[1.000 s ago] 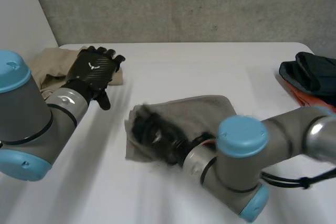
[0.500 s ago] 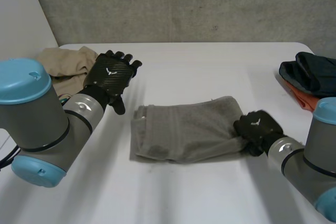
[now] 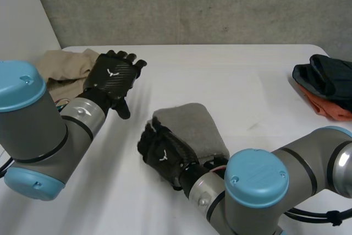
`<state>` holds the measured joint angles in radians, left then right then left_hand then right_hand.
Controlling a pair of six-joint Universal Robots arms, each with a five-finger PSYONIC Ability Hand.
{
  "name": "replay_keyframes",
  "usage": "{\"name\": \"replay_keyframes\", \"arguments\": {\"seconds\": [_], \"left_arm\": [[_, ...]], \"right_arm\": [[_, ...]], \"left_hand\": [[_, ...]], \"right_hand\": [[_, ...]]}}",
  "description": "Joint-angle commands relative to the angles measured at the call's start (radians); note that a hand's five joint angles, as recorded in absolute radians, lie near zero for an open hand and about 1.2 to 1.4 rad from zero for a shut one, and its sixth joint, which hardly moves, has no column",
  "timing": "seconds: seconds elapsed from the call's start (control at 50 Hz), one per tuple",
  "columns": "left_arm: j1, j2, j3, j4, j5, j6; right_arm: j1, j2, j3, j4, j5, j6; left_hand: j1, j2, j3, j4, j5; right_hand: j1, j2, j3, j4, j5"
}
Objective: Fold the laundry.
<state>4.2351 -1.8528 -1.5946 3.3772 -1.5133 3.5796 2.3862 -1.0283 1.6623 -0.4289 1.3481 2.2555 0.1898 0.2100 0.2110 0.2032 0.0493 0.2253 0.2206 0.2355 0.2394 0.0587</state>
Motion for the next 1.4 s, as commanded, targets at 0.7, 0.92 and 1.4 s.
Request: {"name": "replay_keyframes", "arguments": {"seconds": [0.7,0.92,1.4], "left_arm": [[-0.308,-0.505,0.457,-0.424,-0.387,-0.251],[-0.268,-0.415,0.380,-0.415,-0.384,-0.203],[-0.118,-0.101,0.513,-0.361,0.455,-0.219]], "right_arm": [[-0.337,0.152,-0.435,0.633,-0.121,0.724],[-0.328,0.162,-0.449,0.633,-0.028,0.684],[-0.114,-0.153,0.243,-0.051,0.081,0.363]], "left_hand": [[-0.015,-0.036,-0.036,-0.029,-0.049],[-0.015,-0.036,-0.036,-0.029,-0.049],[-0.015,-0.036,-0.036,-0.029,-0.049]], "right_hand": [[-0.051,-0.046,-0.061,-0.065,-0.059],[-0.051,-0.046,-0.061,-0.065,-0.059],[-0.051,-0.046,-0.061,-0.065,-0.059]]}}
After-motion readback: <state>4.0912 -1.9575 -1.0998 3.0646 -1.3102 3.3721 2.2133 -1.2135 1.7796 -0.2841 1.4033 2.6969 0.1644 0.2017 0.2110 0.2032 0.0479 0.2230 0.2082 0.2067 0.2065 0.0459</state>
